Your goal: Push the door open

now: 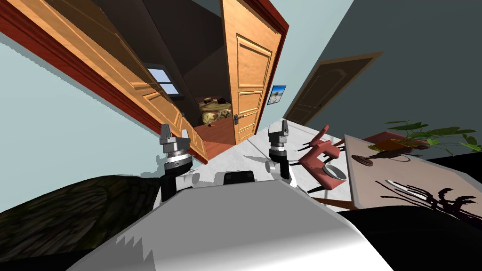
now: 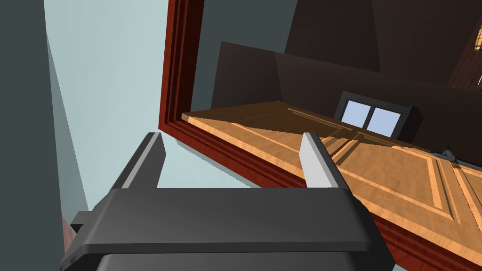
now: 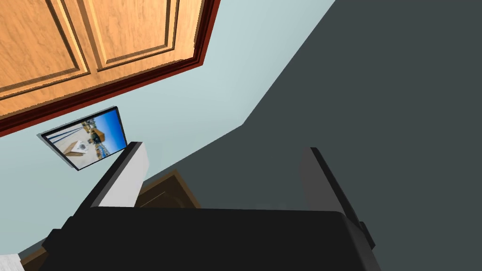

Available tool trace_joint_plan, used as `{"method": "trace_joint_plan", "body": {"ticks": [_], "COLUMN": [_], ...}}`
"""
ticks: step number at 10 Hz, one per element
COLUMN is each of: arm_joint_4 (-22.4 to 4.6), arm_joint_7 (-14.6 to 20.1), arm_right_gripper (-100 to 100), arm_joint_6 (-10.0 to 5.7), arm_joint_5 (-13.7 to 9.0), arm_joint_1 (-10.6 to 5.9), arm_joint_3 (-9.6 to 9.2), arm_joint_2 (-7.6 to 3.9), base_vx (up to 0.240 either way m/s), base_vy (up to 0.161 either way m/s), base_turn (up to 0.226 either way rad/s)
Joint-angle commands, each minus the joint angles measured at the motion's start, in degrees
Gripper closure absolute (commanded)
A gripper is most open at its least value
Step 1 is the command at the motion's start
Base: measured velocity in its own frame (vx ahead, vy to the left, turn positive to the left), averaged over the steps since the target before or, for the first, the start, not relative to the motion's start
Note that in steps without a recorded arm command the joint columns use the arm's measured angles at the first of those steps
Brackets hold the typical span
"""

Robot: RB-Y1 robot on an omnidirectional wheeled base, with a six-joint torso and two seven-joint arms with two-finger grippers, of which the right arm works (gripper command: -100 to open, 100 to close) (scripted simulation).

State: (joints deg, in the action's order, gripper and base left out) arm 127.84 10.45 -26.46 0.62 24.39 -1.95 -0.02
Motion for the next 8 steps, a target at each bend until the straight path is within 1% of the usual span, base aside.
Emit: {"method": "trace_joint_plan", "body": {"ticks": [1, 4, 8], "arm_joint_4": [-2.3, -6.9, -14.0], "arm_joint_7": [0.2, 0.9, 2.0], "arm_right_gripper": [-100, -100, -100], "arm_joint_6": [-0.02, -0.04, -0.07], "arm_joint_5": [0.3, 0.7, 1.3], "arm_joint_1": [-1.32, -4.13, -8.51], "arm_joint_3": [-0.91, -2.14, -4.07], "arm_joint_2": [-0.22, -1.03, -2.07], "base_vx": [0.083, 0.085, 0.106], "base_vy": [-0.034, -0.019, -0.029], "base_turn": [0.001, -0.003, -0.002]}}
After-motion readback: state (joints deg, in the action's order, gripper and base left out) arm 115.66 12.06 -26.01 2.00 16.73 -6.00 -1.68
